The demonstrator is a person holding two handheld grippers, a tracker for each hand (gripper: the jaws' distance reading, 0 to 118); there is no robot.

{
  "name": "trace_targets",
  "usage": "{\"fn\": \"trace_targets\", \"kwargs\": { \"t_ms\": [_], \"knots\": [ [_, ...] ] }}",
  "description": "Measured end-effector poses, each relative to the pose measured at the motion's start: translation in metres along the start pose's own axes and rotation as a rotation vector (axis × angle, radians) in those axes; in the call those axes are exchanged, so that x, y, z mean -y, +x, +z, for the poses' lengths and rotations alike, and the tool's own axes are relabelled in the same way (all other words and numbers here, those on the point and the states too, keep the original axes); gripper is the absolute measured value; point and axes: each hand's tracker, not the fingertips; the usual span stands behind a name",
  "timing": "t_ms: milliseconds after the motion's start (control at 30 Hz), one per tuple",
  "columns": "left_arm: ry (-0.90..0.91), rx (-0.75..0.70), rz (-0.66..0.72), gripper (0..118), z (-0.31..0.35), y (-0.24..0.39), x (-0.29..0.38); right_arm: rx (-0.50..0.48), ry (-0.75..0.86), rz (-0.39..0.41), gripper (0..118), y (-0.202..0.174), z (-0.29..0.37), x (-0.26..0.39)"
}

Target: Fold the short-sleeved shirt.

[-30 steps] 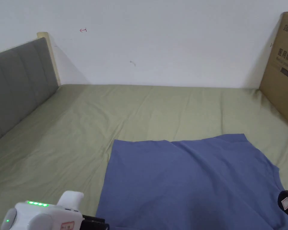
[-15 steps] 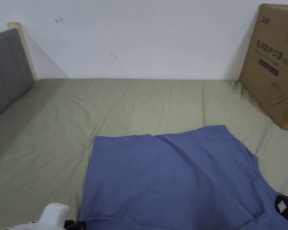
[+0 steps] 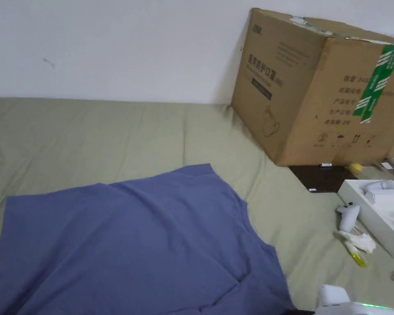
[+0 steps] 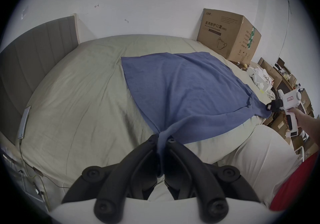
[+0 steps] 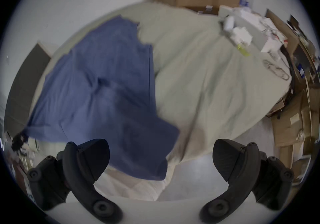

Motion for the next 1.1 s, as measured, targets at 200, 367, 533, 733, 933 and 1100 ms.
{"fn": "trace_targets", "kwargs": {
  "t_ms": [200, 367, 533, 733, 933, 1100],
  "knots": [
    [-0.015, -0.006, 0.017, 5, 0.002, -0.002, -0.004, -0.017, 0.063, 0.193, 10, -0.022, 0.01, 0.007],
    [-0.026, -0.016, 0.006, 5, 0.002, -0.002, -0.005, -0.029, 0.132, 0.214, 5, -0.032, 0.037, 0.006],
    [-0.023, -0.026, 0.006, 5, -0.001, -0.004, -0.009, -0.13, 0.231, 0.072, 4, -0.025, 0.072, -0.019],
    [-0.012, -0.03, 0.04, 5, -0.019, -0.01, -0.049, -0.08, 0.255, 0.158, 4, -0.059, 0.086, -0.101],
    [-0.071, -0.075, 0.053, 5, -0.089, -0.035, -0.089, 0.047, 0.18, 0.338, 4, -0.109, 0.012, -0.219],
    [-0.127, -0.126, 0.102, 5, -0.149, -0.058, -0.094, 0.154, 0.141, 0.387, 4, -0.136, -0.072, -0.269]
  ]
}}
